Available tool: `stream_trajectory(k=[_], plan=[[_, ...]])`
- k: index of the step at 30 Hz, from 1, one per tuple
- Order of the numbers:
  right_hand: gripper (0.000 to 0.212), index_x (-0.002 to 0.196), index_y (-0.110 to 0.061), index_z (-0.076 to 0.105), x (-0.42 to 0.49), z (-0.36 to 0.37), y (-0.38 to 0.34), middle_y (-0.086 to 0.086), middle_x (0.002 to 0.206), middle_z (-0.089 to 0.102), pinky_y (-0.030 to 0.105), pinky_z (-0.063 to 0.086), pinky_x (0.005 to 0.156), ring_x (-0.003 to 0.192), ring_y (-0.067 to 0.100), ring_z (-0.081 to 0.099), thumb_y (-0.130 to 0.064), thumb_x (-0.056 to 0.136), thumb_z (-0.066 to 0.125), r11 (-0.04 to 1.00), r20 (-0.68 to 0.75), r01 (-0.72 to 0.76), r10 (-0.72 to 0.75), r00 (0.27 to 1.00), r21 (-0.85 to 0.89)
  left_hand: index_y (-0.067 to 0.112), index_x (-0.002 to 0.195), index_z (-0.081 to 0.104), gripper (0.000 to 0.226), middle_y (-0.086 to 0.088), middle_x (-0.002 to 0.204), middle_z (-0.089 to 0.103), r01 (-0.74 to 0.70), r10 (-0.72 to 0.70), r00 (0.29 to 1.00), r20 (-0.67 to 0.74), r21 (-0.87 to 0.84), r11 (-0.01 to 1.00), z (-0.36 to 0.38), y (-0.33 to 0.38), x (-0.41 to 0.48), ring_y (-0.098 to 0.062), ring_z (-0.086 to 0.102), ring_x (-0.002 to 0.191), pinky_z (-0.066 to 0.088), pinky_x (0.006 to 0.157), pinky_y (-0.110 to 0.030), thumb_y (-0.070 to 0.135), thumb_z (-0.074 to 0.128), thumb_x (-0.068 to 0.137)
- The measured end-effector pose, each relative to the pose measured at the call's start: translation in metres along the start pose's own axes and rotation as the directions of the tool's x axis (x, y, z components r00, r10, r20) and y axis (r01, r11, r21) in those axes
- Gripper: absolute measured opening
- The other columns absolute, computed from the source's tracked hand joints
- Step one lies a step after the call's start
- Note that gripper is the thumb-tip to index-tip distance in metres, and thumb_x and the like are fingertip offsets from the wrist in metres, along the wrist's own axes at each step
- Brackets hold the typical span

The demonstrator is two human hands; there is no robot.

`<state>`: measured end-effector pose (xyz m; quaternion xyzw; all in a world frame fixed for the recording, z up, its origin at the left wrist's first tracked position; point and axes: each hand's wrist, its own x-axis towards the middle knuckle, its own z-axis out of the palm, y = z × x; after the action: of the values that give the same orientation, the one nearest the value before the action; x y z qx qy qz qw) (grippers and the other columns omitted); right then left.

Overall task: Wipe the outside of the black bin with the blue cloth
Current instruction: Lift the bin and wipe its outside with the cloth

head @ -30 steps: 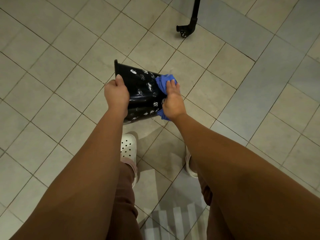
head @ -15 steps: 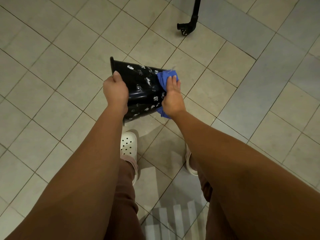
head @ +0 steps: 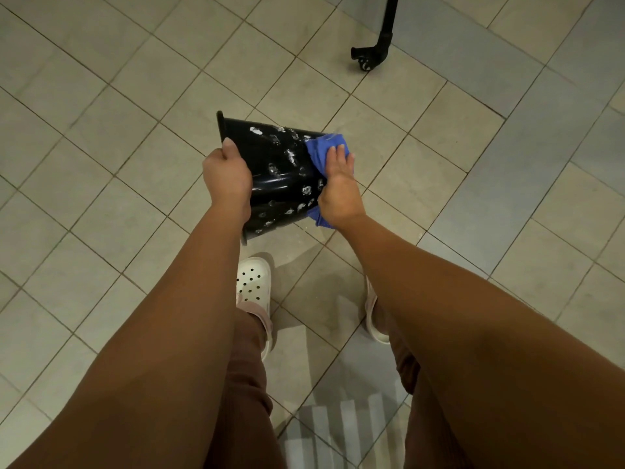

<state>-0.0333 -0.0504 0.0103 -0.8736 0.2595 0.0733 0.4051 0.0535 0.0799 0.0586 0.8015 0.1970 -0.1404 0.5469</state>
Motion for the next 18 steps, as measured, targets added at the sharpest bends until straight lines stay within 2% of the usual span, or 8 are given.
stream_trajectory(k=[4, 7, 11, 14, 18], plan=[[0.079, 0.148, -0.004, 0.005, -0.005, 0.001, -0.001, 0.014, 0.157, -0.004, 0.042, 0.012, 0.118, 0.143, 0.033, -0.010, 0.006, 0.085, 0.051, 0.993, -0.009, -0.112, 0.112, 0.994, 0.023, 0.020, 0.082, 0.053, 0.034, -0.004, 0.087, 0.060, -0.025, 0.025, 1.000, -0.003, 0.010, 1.000, 0.002, -0.002, -0.003, -0.022, 0.064, 0.089, 0.055, 0.084, -0.038, 0.034, 0.034, 0.107], [0.085, 0.149, -0.005, -0.001, -0.014, 0.012, -0.011, 0.014, 0.157, -0.008, 0.040, 0.009, 0.118, 0.143, 0.032, -0.011, 0.006, 0.084, 0.053, 0.998, 0.011, -0.045, 0.045, 0.999, -0.037, 0.020, 0.084, 0.053, 0.034, -0.003, 0.089, 0.061, 0.003, -0.003, 0.999, -0.033, 0.002, 1.000, 0.004, -0.002, -0.001, -0.018, 0.063, 0.087, 0.054, 0.083, -0.035, 0.034, 0.033, 0.107], [0.082, 0.149, -0.005, 0.003, -0.007, 0.008, -0.014, 0.013, 0.158, -0.005, 0.043, 0.009, 0.118, 0.144, 0.031, -0.010, 0.006, 0.084, 0.052, 0.997, 0.007, 0.041, -0.040, 0.999, -0.070, 0.017, 0.095, 0.057, 0.032, -0.004, 0.097, 0.064, 0.021, -0.021, 0.999, -0.030, -0.019, 1.000, 0.004, 0.002, -0.002, -0.019, 0.064, 0.094, 0.054, 0.084, -0.034, 0.034, 0.033, 0.107], [0.079, 0.149, -0.004, 0.005, 0.000, 0.001, -0.007, 0.014, 0.157, -0.003, 0.043, 0.013, 0.118, 0.144, 0.033, -0.008, 0.004, 0.086, 0.053, 0.999, 0.008, -0.032, 0.032, 0.999, -0.032, 0.010, 0.105, 0.060, 0.035, -0.006, 0.100, 0.065, -0.021, 0.021, 1.000, -0.011, -0.003, 1.000, 0.006, 0.002, -0.004, -0.019, 0.065, 0.095, 0.054, 0.082, -0.032, 0.034, 0.034, 0.107], [0.079, 0.148, 0.000, -0.002, -0.005, 0.003, -0.006, 0.018, 0.156, -0.008, 0.041, 0.009, 0.118, 0.143, 0.036, -0.010, 0.003, 0.088, 0.050, 0.990, 0.045, -0.142, 0.143, 0.989, -0.021, 0.010, 0.103, 0.060, 0.035, -0.007, 0.101, 0.066, -0.040, 0.040, 0.999, -0.007, 0.034, 0.999, 0.011, -0.002, -0.005, -0.017, 0.066, 0.094, 0.055, 0.085, -0.033, 0.035, 0.036, 0.106]])
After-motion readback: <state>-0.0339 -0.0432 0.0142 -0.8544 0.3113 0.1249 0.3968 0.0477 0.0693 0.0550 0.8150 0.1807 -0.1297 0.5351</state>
